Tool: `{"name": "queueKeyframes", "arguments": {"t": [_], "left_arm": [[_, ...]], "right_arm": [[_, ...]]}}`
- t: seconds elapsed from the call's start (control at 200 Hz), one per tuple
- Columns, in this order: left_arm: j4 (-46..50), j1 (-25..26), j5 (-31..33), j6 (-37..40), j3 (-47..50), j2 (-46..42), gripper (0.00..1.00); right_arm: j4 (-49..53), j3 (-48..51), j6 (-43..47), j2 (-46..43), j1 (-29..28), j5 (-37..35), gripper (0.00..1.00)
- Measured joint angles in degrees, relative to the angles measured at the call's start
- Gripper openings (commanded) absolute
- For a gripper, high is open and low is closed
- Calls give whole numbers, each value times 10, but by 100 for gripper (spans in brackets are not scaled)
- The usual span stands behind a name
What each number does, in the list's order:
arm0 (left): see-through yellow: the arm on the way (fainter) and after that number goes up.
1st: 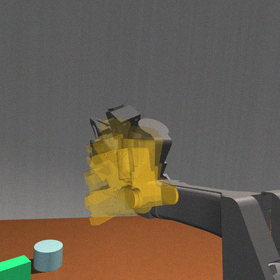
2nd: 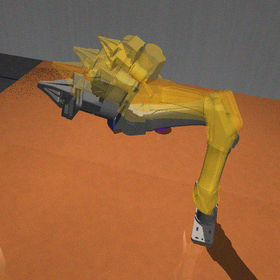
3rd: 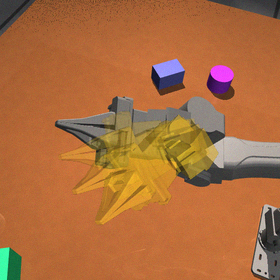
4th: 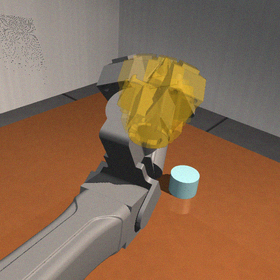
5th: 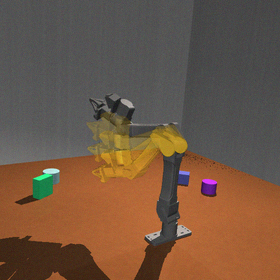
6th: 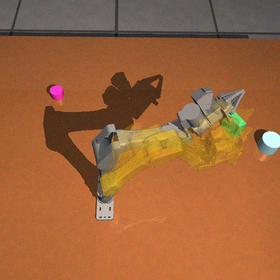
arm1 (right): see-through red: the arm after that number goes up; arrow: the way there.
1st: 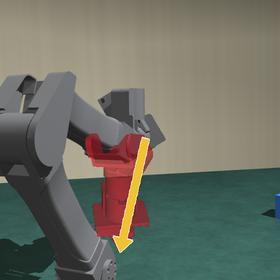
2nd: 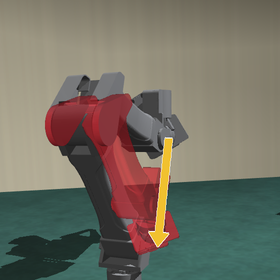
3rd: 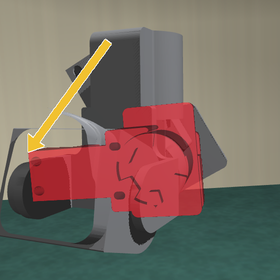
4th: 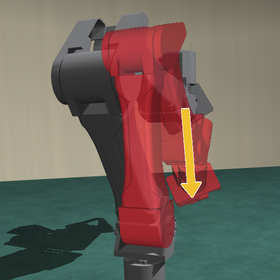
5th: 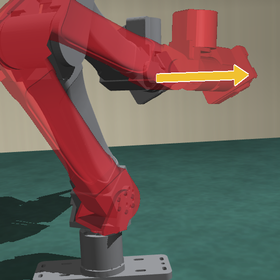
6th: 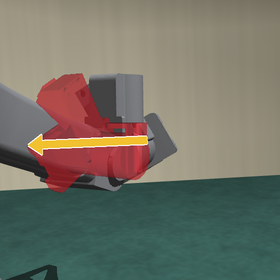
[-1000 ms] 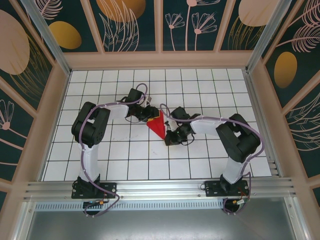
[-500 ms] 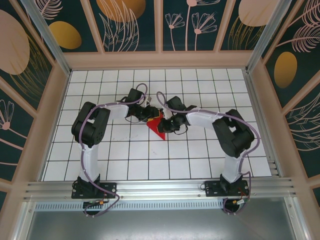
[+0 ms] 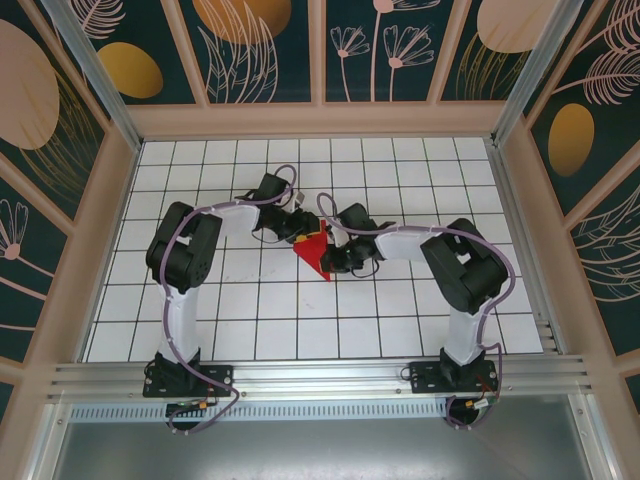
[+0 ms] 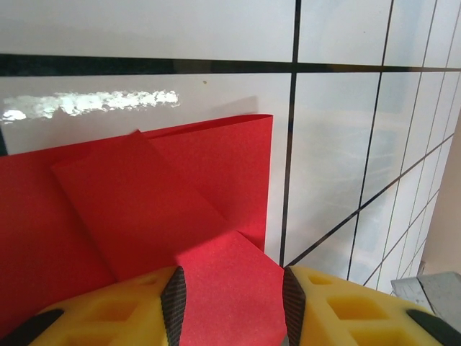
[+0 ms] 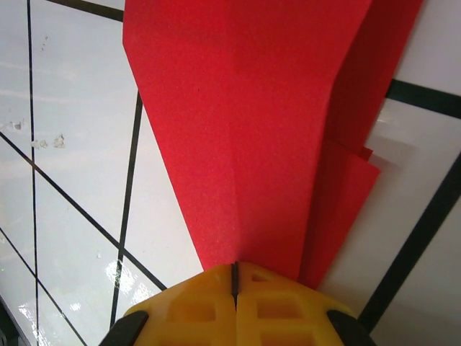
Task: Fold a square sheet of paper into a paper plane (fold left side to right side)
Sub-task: Fourth fold the wing at the center of the table.
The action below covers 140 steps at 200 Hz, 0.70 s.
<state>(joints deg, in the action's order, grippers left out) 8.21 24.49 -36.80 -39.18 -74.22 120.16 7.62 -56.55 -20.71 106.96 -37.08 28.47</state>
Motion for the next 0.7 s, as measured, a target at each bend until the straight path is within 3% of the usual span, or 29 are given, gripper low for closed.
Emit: {"name": "queueKeyframes", "arguments": {"t": [0.415,0.701], "left_arm": [[81,-17,-32,6,-73,40,44],[89,-62,-2,20,-155,86,44]], "right_arm": [[-43,28,0,-9,1,1,0],[-47,31,0,-10,2,5,0]]}}
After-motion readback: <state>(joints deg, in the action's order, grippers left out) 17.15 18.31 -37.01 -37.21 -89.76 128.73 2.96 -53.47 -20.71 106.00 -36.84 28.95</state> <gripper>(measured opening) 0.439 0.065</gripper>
